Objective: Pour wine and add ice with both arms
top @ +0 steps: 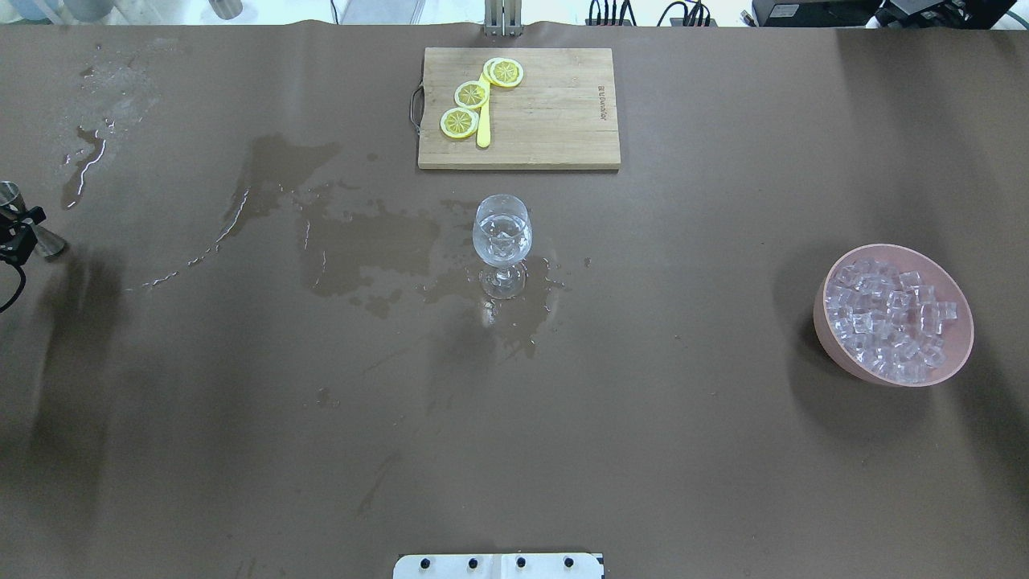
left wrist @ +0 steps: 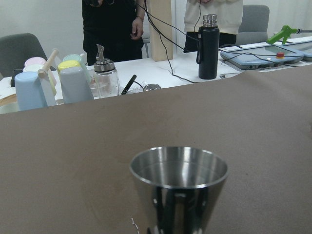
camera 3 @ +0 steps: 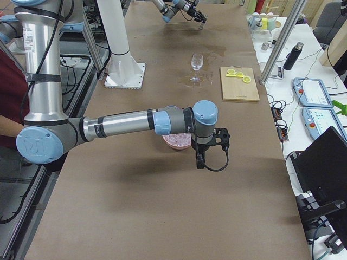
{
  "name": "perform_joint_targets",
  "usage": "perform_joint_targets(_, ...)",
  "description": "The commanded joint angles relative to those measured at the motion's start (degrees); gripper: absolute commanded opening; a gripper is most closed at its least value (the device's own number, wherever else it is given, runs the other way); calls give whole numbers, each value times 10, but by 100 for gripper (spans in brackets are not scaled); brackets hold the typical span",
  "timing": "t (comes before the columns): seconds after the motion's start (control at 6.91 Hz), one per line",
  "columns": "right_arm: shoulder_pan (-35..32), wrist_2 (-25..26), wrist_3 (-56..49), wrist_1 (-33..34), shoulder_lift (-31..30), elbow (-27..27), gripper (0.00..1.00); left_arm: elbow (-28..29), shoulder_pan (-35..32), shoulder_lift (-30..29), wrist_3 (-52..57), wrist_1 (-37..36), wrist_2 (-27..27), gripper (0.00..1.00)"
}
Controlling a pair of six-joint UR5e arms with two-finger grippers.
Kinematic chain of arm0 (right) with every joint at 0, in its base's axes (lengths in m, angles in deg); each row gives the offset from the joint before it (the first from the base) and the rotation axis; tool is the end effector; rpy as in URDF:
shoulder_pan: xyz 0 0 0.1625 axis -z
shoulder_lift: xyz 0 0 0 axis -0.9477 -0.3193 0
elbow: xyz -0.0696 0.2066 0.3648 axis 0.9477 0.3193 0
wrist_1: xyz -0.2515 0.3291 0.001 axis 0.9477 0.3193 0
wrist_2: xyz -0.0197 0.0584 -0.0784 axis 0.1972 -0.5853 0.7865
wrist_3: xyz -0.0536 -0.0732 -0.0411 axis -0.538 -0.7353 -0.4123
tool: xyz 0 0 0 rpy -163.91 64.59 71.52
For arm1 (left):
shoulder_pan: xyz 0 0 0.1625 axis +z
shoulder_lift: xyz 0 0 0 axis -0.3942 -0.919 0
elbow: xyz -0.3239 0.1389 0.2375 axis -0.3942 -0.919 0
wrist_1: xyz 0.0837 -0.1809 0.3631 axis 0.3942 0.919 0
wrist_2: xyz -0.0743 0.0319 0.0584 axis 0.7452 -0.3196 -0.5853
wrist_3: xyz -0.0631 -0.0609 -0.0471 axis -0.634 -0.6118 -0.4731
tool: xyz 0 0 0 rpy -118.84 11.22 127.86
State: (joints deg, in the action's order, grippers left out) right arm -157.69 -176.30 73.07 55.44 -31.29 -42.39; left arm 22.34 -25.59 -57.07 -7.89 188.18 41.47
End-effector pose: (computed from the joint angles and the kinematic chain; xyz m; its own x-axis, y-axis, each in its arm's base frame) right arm 0.0319 -0.4932 0.5705 0.7096 -0.0352 0.7037 -0.0090 0.9982 0.0590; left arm 0.1802 -0.4418 0.7225 0.7248 0.2457 -0.6436 0.5104 0.4358 0.7413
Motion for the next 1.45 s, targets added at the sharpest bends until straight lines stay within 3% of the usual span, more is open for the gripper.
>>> perform_joint_targets(0.0,0,0,0,0,0,1,100,-2,0,0,0,8,0,53)
perform_joint_targets(0.29,0,0,0,0,-1,1,100,-3,0,0,0,8,-1,57)
perform_joint_targets(0.43,0,0,0,0,-1,1,100,-5,0,0,0,8,-3,68)
perform_joint_targets(0.72,0,0,0,0,-2,1,100,-11,-1,2,0,8,4,98)
perform_joint_targets(1.3,0,1,0,0,-2,1,100,-69,-2,89,-1,6,53,98)
